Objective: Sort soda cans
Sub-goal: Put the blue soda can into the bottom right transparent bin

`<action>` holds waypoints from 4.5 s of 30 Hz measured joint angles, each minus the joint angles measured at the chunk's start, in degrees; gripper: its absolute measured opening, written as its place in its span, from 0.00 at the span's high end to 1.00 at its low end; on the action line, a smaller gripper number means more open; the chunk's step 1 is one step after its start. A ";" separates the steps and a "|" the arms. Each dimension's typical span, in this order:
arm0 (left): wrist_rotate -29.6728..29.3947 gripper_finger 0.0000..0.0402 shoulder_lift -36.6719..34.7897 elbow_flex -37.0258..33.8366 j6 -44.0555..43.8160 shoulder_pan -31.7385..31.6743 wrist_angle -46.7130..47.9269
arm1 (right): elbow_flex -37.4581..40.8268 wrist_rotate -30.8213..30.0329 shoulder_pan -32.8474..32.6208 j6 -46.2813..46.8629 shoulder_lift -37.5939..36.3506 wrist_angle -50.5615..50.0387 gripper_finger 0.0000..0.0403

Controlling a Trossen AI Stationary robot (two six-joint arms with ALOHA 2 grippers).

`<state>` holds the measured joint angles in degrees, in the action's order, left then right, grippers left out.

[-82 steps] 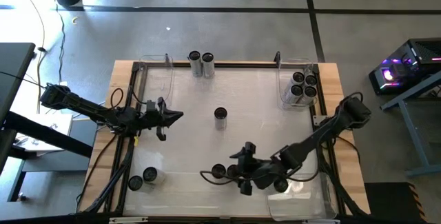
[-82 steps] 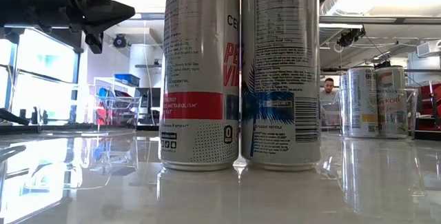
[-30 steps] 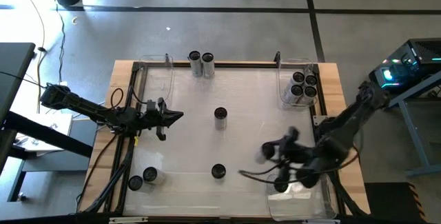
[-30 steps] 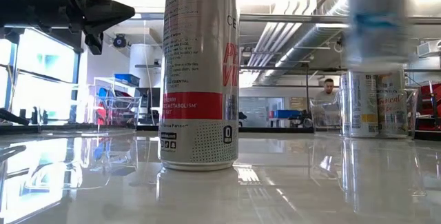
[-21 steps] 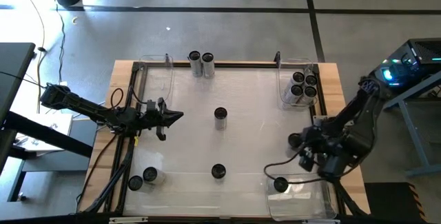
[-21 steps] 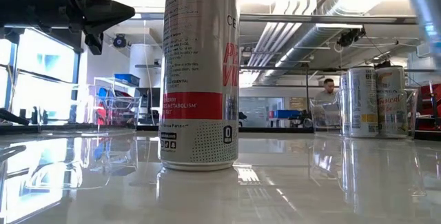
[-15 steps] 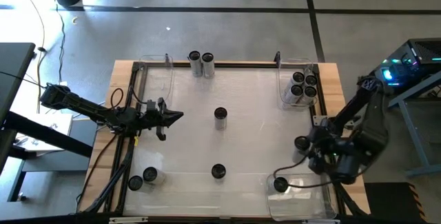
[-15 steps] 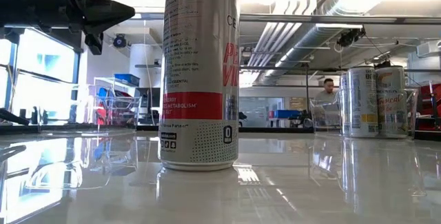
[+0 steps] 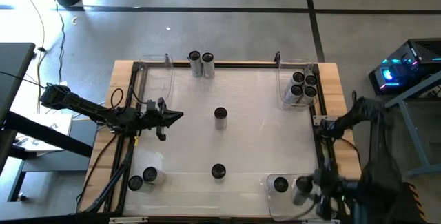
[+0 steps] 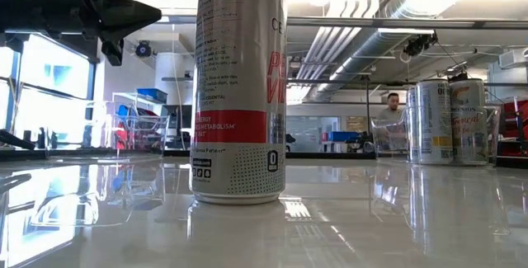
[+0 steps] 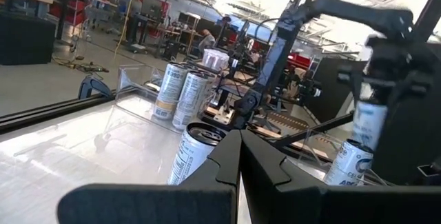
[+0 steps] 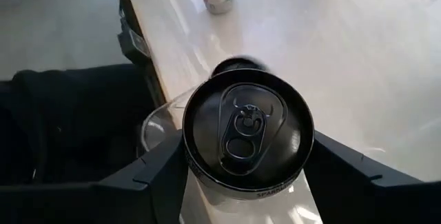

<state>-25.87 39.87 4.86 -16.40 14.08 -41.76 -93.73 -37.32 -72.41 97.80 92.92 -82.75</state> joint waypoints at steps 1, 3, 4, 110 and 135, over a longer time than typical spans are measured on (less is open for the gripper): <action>-0.02 1.00 0.01 0.00 0.00 0.01 0.00 | 0.00 -0.83 -0.41 1.29 1.86 0.33 0.42; -0.02 1.00 0.01 0.00 0.02 -0.01 -0.02 | 0.00 -2.33 -0.97 3.37 5.46 1.29 0.42; -0.20 1.00 0.00 0.00 0.02 -0.05 -0.06 | 0.00 -3.25 -1.08 4.36 7.11 2.04 0.42; 22.62 0.30 47.81 72.93 38.88 -56.40 81.66 | 18.92 4.63 40.32 -60.96 4.86 36.47 0.21; 23.61 0.12 62.43 76.39 47.04 -61.32 78.28 | 23.45 0.33 39.75 -56.23 2.91 47.29 0.21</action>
<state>-2.26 102.30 81.25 30.64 -47.24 36.52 -70.28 -36.99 -32.67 41.56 95.83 -35.46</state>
